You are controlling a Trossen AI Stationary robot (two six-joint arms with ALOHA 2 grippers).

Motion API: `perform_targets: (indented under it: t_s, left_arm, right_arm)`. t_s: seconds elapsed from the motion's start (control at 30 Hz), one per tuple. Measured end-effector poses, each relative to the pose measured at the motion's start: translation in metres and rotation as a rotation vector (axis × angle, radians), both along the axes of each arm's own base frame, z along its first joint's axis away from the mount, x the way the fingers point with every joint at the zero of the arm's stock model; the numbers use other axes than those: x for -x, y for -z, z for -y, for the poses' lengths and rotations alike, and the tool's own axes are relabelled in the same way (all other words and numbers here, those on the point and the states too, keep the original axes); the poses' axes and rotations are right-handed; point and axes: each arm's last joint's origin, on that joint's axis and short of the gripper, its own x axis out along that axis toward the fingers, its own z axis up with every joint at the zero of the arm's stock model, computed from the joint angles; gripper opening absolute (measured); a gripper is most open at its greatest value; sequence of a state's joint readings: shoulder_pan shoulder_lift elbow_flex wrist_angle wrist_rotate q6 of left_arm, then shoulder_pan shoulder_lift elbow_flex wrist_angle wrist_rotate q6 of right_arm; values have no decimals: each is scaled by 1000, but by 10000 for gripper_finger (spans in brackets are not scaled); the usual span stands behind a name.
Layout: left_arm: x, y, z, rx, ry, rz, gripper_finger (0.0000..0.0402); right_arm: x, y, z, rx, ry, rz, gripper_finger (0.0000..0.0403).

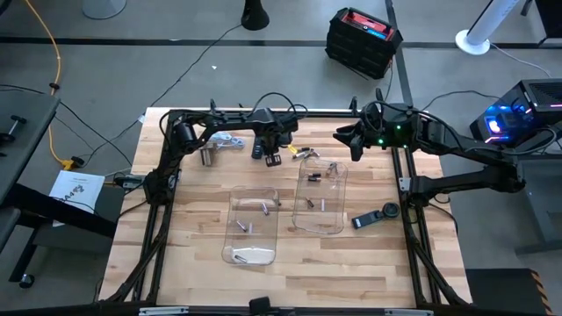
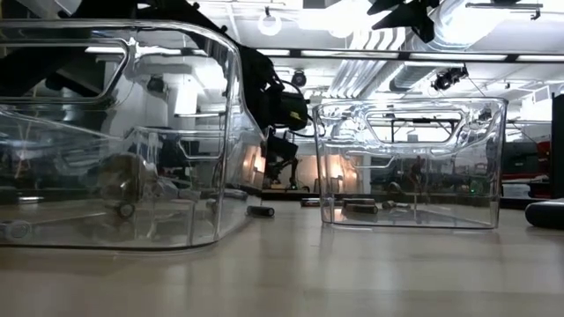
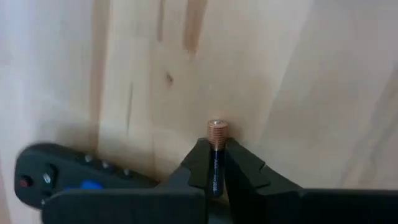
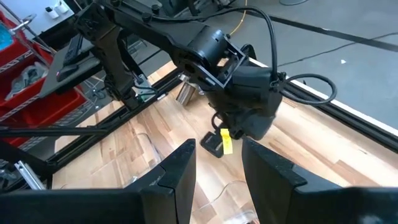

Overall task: Sort batteries
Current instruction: Put the black battery into the right transparent bin

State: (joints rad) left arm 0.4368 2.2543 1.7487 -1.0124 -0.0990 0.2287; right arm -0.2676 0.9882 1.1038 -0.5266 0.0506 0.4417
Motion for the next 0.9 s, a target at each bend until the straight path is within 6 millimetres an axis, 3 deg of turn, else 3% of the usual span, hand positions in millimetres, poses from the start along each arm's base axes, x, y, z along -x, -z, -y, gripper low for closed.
perform_targets:
  t_s: [0.27,0.37,0.47,0.57,0.73,0.9]
  left_arm:
    - [9,-59,4,-48,20,146,3]
    - [9,-86,8,-11,10,293,4]
    - [1,-117,28,108,45,521,4]
    - [-15,-135,63,161,149,662,3]
    - [-26,-141,109,69,299,662,2]
    - [-21,-122,115,9,319,480,0]
  right_arm:
    - [0,0,0,-27,13,11,126]
    - [-1,-3,0,-40,21,52,126]
    - [-1,-11,0,-37,6,124,126]
    - [3,-18,-2,-25,-4,184,126]
    - [10,-22,-3,-29,-2,213,126]
    - [10,-22,-4,-53,6,213,126]
